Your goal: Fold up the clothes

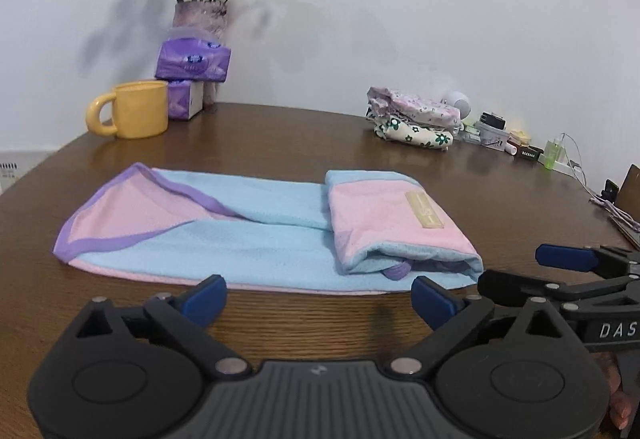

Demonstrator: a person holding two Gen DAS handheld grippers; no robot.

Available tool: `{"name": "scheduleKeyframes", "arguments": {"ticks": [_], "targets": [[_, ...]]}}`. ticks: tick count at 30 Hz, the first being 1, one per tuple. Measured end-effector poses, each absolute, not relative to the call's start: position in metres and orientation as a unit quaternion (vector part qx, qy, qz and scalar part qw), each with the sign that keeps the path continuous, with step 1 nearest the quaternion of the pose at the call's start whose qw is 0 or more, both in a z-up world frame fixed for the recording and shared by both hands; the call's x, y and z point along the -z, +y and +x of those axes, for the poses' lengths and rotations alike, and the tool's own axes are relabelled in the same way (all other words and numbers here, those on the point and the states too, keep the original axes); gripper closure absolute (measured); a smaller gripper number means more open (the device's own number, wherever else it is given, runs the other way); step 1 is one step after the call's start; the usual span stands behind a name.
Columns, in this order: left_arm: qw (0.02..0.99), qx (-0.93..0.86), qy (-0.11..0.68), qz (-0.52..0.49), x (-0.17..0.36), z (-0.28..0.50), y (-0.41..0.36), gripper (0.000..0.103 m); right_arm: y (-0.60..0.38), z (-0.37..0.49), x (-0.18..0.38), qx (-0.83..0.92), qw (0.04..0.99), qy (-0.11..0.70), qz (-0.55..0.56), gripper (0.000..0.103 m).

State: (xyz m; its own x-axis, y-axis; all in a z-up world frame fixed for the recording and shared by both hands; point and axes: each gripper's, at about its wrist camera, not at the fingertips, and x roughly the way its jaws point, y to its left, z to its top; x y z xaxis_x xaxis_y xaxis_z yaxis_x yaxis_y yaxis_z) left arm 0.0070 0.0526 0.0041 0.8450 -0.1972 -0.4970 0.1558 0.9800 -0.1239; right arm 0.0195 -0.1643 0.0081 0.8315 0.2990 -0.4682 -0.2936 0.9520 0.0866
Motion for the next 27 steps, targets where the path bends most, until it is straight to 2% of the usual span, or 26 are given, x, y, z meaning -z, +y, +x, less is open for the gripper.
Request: {"name": "scheduleKeyframes", "arguments": {"ticks": [8, 17, 21, 24, 27], "targets": [[0.964, 0.090, 0.245, -0.051, -0.003, 0.001, 0.055, 0.004, -0.171, 0.025, -0.006, -0.151, 0.953, 0.259, 0.040, 0.000], [0.954, 0.091, 0.273, -0.082, 0.000, 0.009, 0.063, 0.004, -0.191, 0.031, 0.001, -0.157, 0.943, 0.272, 0.111, 0.000], [0.956, 0.089, 0.268, -0.084, 0.000, 0.007, 0.064, 0.004, -0.183, 0.025, 0.005, -0.164, 0.941, 0.280, 0.097, 0.000], [0.955, 0.090, 0.269, -0.080, 0.000, 0.007, 0.063, 0.004, -0.178, 0.011, 0.001, -0.147, 0.956, 0.243, 0.077, 0.000], [0.955, 0.090, 0.273, -0.079, 0.000, 0.008, 0.062, 0.004, -0.177, 0.011, 0.001, -0.147, 0.956, 0.243, 0.074, 0.000]]}}
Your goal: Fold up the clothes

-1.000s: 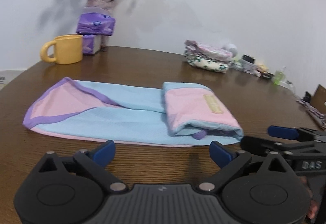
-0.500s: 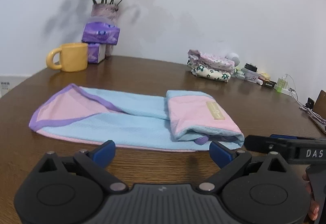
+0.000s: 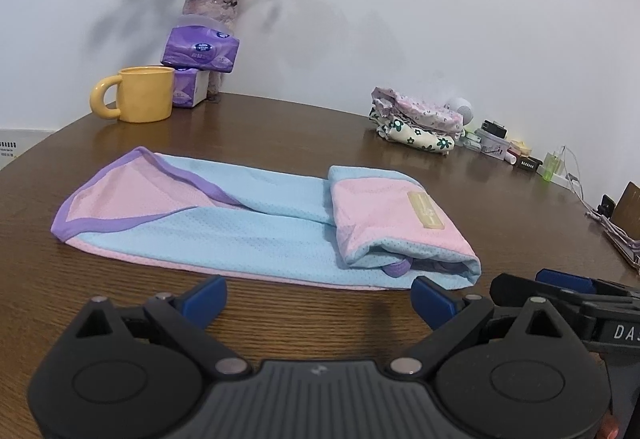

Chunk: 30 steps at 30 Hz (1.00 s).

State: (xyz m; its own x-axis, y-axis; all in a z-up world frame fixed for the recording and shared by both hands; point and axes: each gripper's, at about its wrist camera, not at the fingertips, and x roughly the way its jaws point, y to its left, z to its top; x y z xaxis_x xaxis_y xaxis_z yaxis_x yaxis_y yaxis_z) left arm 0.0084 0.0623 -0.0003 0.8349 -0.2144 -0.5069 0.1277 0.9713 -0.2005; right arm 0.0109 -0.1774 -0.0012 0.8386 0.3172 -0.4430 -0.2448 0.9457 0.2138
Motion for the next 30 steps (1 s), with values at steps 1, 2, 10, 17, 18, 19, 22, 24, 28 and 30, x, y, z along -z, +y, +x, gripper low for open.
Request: {"name": "scheduleKeyframes", "arguments": {"ticks": [1, 2, 10, 17, 18, 19, 22, 24, 28, 30], "targets": [[0.955, 0.088, 0.273, -0.080, 0.0004, 0.0084, 0.0624, 0.004, -0.1776, 0.0116, 0.0013, -0.146, 0.955, 0.246, 0.075, 0.000], [0.955, 0.087, 0.273, -0.081, 0.0004, 0.0083, 0.0626, 0.004, -0.1779, 0.0126, 0.0015, -0.146, 0.954, 0.248, 0.077, 0.000], [0.956, 0.081, 0.269, -0.080, 0.0008, 0.0064, 0.0617, 0.004, -0.1787, 0.0103, 0.0022, -0.145, 0.955, 0.245, 0.078, 0.000], [0.956, 0.082, 0.270, -0.083, 0.0009, 0.0060, 0.0626, 0.004, -0.1801, 0.0114, 0.0028, -0.147, 0.954, 0.248, 0.084, 0.000], [0.956, 0.083, 0.269, -0.083, 0.0009, 0.0058, 0.0626, 0.004, -0.1802, 0.0116, 0.0029, -0.147, 0.954, 0.248, 0.084, 0.000], [0.956, 0.083, 0.269, -0.082, 0.0009, 0.0058, 0.0625, 0.004, -0.1805, 0.0119, 0.0030, -0.147, 0.954, 0.249, 0.085, 0.000], [0.956, 0.085, 0.270, -0.083, 0.0011, 0.0064, 0.0625, 0.004, -0.1806, 0.0123, 0.0034, -0.147, 0.953, 0.250, 0.084, 0.000], [0.955, 0.086, 0.271, -0.083, 0.0012, 0.0069, 0.0624, 0.004, -0.1802, 0.0128, 0.0035, -0.146, 0.953, 0.251, 0.083, 0.000], [0.954, 0.091, 0.274, -0.076, 0.0011, 0.0078, 0.0604, 0.004, -0.1781, 0.0134, 0.0036, -0.144, 0.953, 0.257, 0.078, 0.000], [0.954, 0.095, 0.276, -0.072, 0.0009, 0.0082, 0.0592, 0.004, -0.1767, 0.0170, 0.0039, -0.148, 0.949, 0.269, 0.074, 0.000]]}}
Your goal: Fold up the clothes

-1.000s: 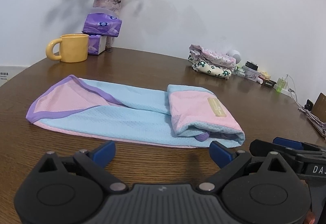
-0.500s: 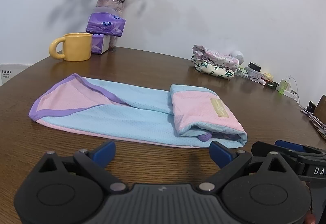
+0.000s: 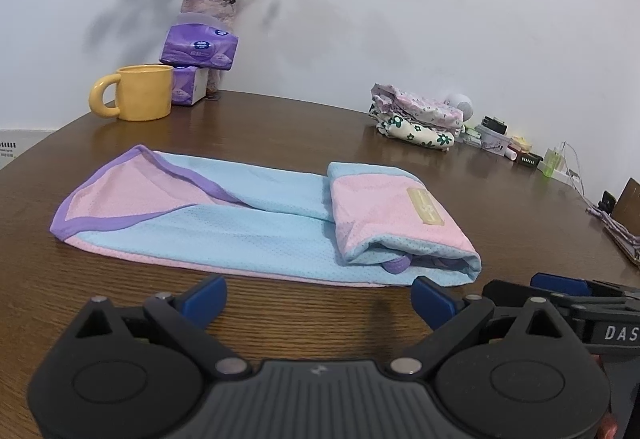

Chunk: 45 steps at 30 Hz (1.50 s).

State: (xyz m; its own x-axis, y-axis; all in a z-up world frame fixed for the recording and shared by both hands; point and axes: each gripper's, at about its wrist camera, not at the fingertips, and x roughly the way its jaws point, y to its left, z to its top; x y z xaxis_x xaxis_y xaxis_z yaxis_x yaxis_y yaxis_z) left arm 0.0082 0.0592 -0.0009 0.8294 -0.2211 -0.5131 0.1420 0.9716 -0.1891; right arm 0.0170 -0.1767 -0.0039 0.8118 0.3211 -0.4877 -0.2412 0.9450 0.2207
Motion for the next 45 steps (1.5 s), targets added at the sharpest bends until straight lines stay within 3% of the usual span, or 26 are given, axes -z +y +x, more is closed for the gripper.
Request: {"name": "scheduleKeyframes", "arguments": {"ticks": [14, 18, 22, 27, 29, 45], "targets": [[0.954, 0.122, 0.273, 0.028, -0.029, 0.015, 0.045, 0.007, -0.158, 0.017, -0.020, -0.147, 0.959, 0.241, -0.039, 0.000], [0.950, 0.127, 0.271, 0.093, -0.034, 0.020, 0.031, 0.023, -0.156, 0.025, -0.023, -0.153, 0.952, 0.259, -0.056, 0.001], [0.946, 0.131, 0.271, 0.118, -0.029, 0.028, 0.022, 0.040, -0.154, 0.036, -0.022, -0.158, 0.945, 0.282, -0.046, 0.021], [0.942, 0.141, 0.270, 0.141, -0.020, 0.032, 0.015, 0.048, -0.144, 0.042, -0.016, -0.164, 0.939, 0.296, -0.067, 0.035], [0.940, 0.142, 0.267, 0.159, -0.017, 0.032, 0.010, 0.049, -0.140, 0.044, -0.014, -0.158, 0.938, 0.299, -0.076, 0.045], [0.930, 0.159, 0.279, 0.177, -0.012, 0.047, -0.002, 0.080, -0.141, 0.060, -0.005, -0.143, 0.936, 0.320, -0.049, 0.077]]}}
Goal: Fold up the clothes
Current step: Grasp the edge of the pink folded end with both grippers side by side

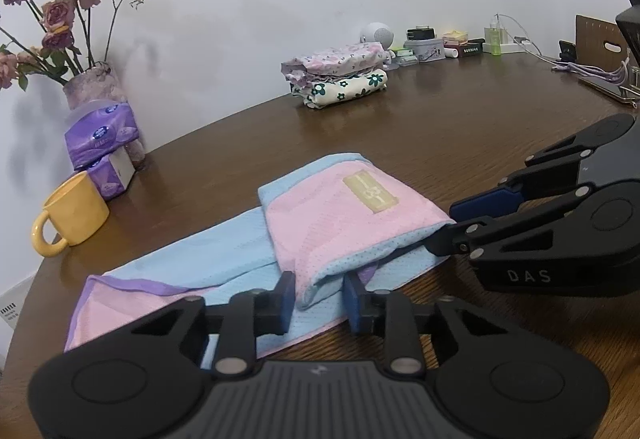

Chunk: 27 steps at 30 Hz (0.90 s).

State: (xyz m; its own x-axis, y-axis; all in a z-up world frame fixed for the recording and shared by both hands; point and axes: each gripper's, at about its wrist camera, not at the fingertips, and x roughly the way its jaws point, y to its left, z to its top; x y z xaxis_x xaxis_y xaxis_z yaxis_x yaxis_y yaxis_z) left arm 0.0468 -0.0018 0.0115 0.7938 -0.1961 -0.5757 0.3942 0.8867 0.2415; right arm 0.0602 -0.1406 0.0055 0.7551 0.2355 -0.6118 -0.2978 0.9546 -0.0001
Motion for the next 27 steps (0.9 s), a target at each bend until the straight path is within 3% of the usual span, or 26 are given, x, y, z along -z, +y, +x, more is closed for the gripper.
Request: {"name": "scheduleKeyframes", "arguments": {"ticks": [8, 27], "targets": [[0.934, 0.159, 0.275, 0.164, -0.011, 0.045, -0.002, 0.099, -0.140, 0.061, -0.006, -0.147, 0.935, 0.322, -0.038, 0.096], [0.943, 0.157, 0.288, 0.048, -0.012, 0.023, -0.011, 0.101, -0.164, 0.034, -0.009, -0.139, 0.939, 0.312, -0.050, 0.099]]}}
